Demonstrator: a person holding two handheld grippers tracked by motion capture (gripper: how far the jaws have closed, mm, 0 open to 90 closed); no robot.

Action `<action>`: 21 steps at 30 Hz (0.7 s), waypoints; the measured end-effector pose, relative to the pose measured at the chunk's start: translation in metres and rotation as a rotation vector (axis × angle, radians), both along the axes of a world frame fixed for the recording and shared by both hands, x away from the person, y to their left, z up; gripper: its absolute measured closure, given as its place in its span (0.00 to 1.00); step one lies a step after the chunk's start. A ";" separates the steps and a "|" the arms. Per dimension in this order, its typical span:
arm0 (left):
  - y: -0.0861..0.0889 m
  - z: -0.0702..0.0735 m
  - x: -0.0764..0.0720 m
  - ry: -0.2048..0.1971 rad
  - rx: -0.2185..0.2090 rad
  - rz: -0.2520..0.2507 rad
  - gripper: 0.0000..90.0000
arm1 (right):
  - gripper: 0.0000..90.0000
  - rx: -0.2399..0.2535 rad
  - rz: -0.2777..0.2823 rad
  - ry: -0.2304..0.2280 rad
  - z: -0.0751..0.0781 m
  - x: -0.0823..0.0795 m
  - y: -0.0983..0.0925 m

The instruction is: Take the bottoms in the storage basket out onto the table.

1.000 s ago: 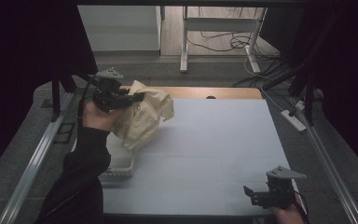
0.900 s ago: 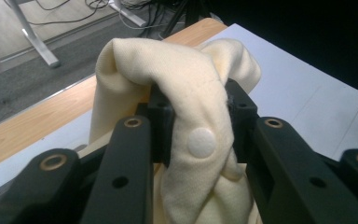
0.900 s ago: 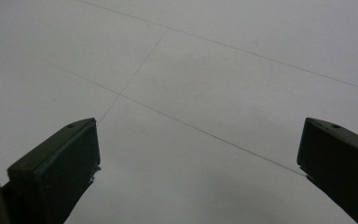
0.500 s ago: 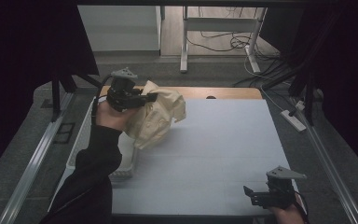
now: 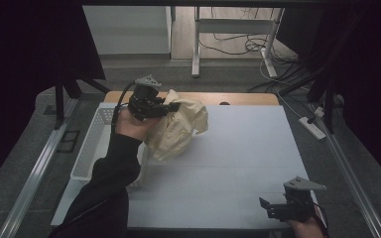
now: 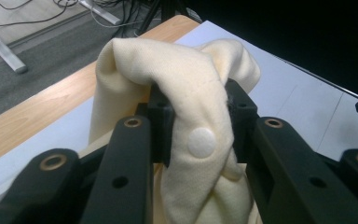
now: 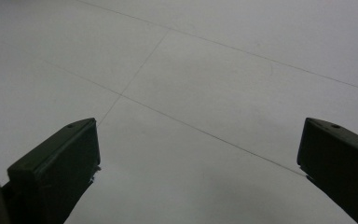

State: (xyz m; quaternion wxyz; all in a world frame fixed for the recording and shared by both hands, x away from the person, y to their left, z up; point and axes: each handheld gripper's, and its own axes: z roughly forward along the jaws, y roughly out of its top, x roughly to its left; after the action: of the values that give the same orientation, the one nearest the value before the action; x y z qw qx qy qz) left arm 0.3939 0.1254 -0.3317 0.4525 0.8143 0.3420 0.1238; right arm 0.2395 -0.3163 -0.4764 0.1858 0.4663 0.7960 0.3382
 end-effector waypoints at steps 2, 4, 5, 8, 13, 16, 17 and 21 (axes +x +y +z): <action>-0.003 -0.001 0.001 0.002 0.001 -0.004 0.77 | 0.00 0.000 0.000 0.000 0.000 0.000 0.000; -0.007 -0.003 0.002 0.004 0.003 -0.014 0.77 | 0.00 -0.001 0.001 -0.001 0.000 0.000 0.000; -0.009 -0.004 0.002 0.006 0.001 -0.019 0.77 | 0.00 0.001 0.001 -0.003 0.000 0.000 0.000; -0.015 -0.006 0.002 0.010 0.003 -0.028 0.77 | 0.00 0.000 0.001 -0.003 0.000 0.000 0.000; -0.023 -0.012 0.005 0.017 0.002 -0.037 0.77 | 0.00 0.000 0.003 -0.004 0.000 -0.001 0.000; -0.028 -0.016 0.007 0.024 0.004 -0.042 0.77 | 0.00 0.001 0.003 -0.004 0.000 -0.001 0.000; -0.030 -0.018 0.007 0.026 0.007 -0.046 0.77 | 0.00 0.001 0.003 -0.005 0.000 -0.001 0.000; -0.038 -0.025 0.010 0.034 0.011 -0.053 0.77 | 0.00 0.001 0.004 -0.005 0.000 -0.001 0.000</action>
State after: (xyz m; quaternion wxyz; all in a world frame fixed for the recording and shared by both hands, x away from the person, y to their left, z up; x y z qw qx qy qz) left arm 0.4037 0.0875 -0.3567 0.4453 0.8273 0.3275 0.0997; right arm 0.2389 -0.3165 -0.4761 0.1869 0.4641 0.7963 0.3400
